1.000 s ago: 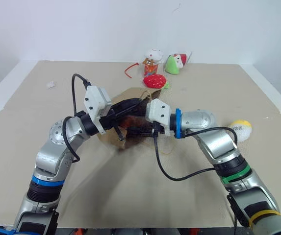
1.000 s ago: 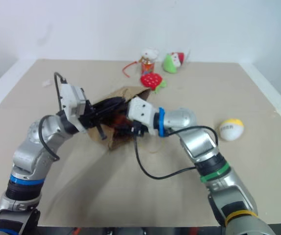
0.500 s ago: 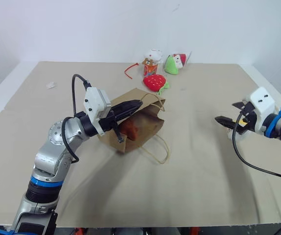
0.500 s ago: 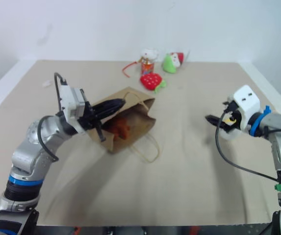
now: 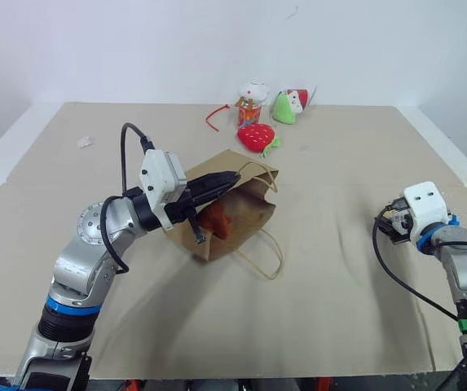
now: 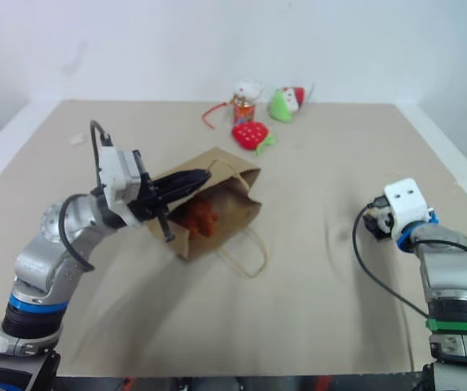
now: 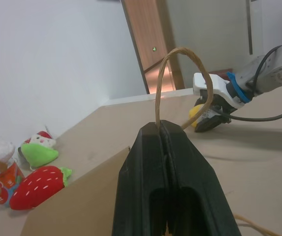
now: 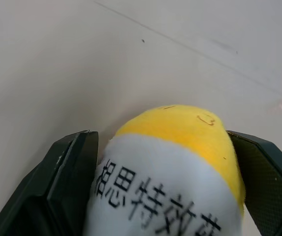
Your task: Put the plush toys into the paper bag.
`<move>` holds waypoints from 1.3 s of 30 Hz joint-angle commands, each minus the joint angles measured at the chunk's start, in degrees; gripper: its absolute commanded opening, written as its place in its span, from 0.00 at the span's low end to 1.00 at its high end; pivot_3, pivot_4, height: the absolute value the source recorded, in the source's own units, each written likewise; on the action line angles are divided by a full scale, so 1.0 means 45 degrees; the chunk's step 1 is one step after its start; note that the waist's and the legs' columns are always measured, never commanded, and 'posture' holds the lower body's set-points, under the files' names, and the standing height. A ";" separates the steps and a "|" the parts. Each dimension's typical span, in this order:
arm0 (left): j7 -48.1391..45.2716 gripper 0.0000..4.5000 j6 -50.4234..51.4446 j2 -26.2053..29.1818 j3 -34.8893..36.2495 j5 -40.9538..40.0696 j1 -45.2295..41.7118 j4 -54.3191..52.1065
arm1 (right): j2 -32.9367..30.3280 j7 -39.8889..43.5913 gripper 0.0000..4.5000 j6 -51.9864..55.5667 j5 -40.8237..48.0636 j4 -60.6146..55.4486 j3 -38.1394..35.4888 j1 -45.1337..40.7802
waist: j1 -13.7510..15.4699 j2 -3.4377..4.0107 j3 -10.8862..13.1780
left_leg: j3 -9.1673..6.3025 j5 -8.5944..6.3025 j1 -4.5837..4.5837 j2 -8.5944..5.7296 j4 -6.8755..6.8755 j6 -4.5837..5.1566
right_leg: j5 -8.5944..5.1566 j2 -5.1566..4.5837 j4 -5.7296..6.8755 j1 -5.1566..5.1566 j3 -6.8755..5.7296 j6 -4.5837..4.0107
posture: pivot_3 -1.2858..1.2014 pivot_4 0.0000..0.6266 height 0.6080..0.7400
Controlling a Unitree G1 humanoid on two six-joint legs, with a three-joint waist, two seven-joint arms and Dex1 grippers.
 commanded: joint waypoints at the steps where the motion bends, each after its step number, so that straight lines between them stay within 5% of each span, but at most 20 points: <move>1: 0.0038 0.00 -0.0139 0.0014 -0.0007 0.0060 -0.0098 -0.0419 | 0.0241 -0.0706 0.68 0.0672 -0.0090 -0.0624 -0.0552 0.0055 | -0.0016 0.0000 0.0000 | 0.0004 0.0000 0.0003 0.0003 0.0001 0.0000 | 0.0001 0.0003 0.0000 0.0000 0.0005 0.0002 | 0.52 0.24 1.00; 2: 0.0037 0.00 -0.0149 0.0008 -0.0016 0.0067 -0.0119 -0.0389 | 0.0249 -0.0759 0.65 0.0744 -0.0070 -0.0672 -0.0580 0.0070 | -0.0013 0.0000 0.0000 | 0.0003 0.0000 0.0006 0.0004 0.0001 0.0000 | 0.0002 0.0005 0.0000 0.0000 0.0006 0.0003 | 0.52 0.24 1.00; 7: 0.0031 0.00 -0.0252 -0.0016 -0.0032 0.0163 -0.0200 -0.0249 | 0.0166 -0.0706 0.20 0.1253 -0.0005 -0.1087 -0.0695 0.0375 | 0.0003 0.0000 -0.0001 | 0.0002 0.0000 0.0005 0.0004 0.0001 0.0001 | 0.0002 0.0010 0.0000 0.0002 0.0009 0.0004 | 0.52 0.24 1.00; 10: 0.0065 0.00 -0.0280 -0.0055 -0.0026 0.0184 -0.0190 -0.0219 | -0.0019 0.0050 0.07 0.0670 0.0316 -0.1861 -0.0766 0.0603 | 0.0005 0.0000 -0.0001 | -0.0004 0.0000 0.0004 0.0003 0.0000 0.0001 | 0.0001 0.0010 -0.0001 0.0003 0.0005 0.0003 | 0.52 0.24 1.00; 15: 0.0059 0.00 -0.0307 -0.0088 0.0032 0.0175 -0.0177 -0.0213 | -0.0160 0.2743 0.06 0.0594 0.2673 -0.4313 -0.1164 -0.0090 | -0.0068 0.0006 0.0001 | 0.0010 0.0000 0.0007 0.0013 -0.0001 0.0001 | 0.0008 0.0026 0.0000 -0.0008 0.0025 0.0011 | 0.52 0.24 1.00; 19: 0.0091 0.00 -0.0468 -0.0182 0.0050 0.0273 -0.0242 -0.0125 | -0.0110 0.4850 0.06 0.2826 0.6089 -0.7118 -0.0869 -0.1027 | -0.0085 0.0006 0.0003 | -0.0003 0.0000 0.0013 0.0030 -0.0002 0.0001 | 0.0012 0.0057 0.0002 -0.0006 0.0021 0.0010 | 0.52 0.24 1.00; 25: 0.0311 0.00 -0.0737 -0.0457 0.0089 0.0485 -0.0430 0.0112 | 0.0677 0.4921 0.06 0.4872 0.8241 -0.9343 0.0587 -0.1338 | 0.0025 -0.0003 0.0000 | -0.0045 -0.0002 -0.0003 0.0033 -0.0004 -0.0003 | -0.0010 0.0038 -0.0002 0.0006 -0.0027 -0.0026 | 0.52 0.24 1.00; 33: 0.0546 0.00 -0.0745 -0.0481 0.0166 0.0554 -0.0449 0.0115 | 0.1558 0.5149 0.06 0.3619 0.7224 -0.8481 0.2406 -0.2068 | 0.0014 -0.0005 0.0001 | -0.0018 -0.0002 -0.0016 0.0013 0.0008 -0.0001 | -0.0018 0.0010 -0.0007 -0.0006 -0.0009 -0.0034 | 0.52 0.24 1.00; 39: 0.0651 0.00 -0.0683 -0.0495 0.0121 0.0515 -0.0443 0.0005 | 0.3556 0.4550 0.06 0.0881 0.4706 -0.6009 0.4386 -0.3374 | -0.0018 -0.0004 0.0001 | -0.0017 -0.0001 -0.0004 0.0044 0.0005 -0.0001 | 0.0004 0.0059 -0.0002 -0.0011 -0.0008 -0.0038 | 0.52 0.24 1.00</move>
